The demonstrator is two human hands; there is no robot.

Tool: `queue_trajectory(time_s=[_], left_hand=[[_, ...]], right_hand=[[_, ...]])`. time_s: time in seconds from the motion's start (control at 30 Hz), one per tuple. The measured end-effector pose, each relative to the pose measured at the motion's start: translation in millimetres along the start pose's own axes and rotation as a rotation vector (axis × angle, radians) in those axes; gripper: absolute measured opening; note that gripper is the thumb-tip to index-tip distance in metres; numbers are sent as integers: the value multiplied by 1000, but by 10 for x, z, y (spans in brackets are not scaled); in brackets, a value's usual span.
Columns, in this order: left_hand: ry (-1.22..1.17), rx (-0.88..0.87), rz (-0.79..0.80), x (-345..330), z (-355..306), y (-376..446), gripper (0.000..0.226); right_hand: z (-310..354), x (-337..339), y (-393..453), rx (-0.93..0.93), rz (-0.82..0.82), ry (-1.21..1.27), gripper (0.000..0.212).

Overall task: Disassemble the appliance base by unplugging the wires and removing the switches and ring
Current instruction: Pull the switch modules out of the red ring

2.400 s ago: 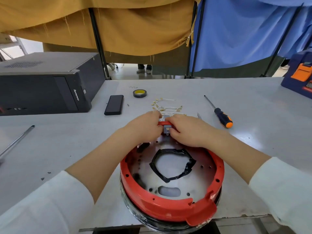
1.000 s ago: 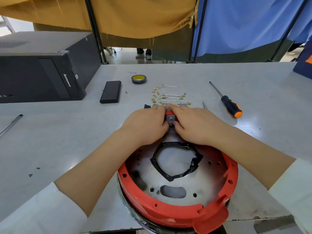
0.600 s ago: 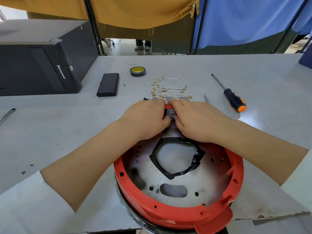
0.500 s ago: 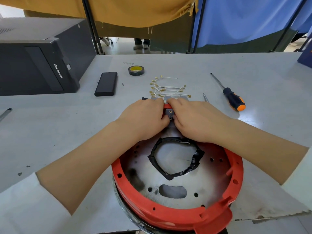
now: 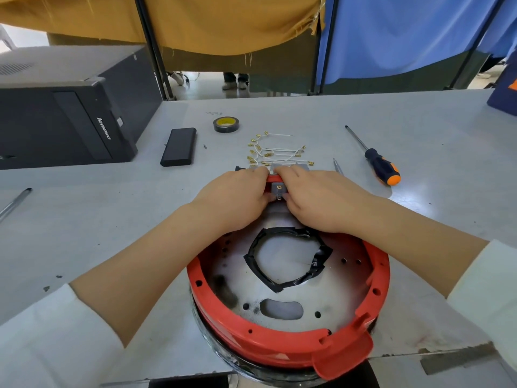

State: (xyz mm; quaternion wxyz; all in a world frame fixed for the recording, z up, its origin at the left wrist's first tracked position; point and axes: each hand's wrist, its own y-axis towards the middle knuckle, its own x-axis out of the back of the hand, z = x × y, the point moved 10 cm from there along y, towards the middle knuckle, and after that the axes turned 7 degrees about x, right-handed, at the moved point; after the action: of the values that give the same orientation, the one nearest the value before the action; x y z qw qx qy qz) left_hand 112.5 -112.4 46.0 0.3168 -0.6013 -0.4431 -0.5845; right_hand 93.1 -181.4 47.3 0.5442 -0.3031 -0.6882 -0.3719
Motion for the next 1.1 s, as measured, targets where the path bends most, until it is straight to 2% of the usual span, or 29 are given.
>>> queue_trajectory(time_s=[0.37, 0.47, 0.63, 0.9, 1.1], left_hand=[[-43, 41, 142, 65, 2, 222, 34], [-89, 137, 67, 10, 76, 203, 31], [-83, 172, 8, 0, 110, 183, 20], [-15, 164, -30, 25, 83, 159, 9], [-50, 150, -34, 20, 86, 132, 12]], right_hand=[[-4, -31, 8, 29, 15, 14, 37], [-4, -32, 8, 28, 14, -10, 36], [23, -23, 5, 25, 10, -90, 32], [48, -8, 22, 10, 19, -163, 31], [32, -11, 25, 12, 2, -136, 31]])
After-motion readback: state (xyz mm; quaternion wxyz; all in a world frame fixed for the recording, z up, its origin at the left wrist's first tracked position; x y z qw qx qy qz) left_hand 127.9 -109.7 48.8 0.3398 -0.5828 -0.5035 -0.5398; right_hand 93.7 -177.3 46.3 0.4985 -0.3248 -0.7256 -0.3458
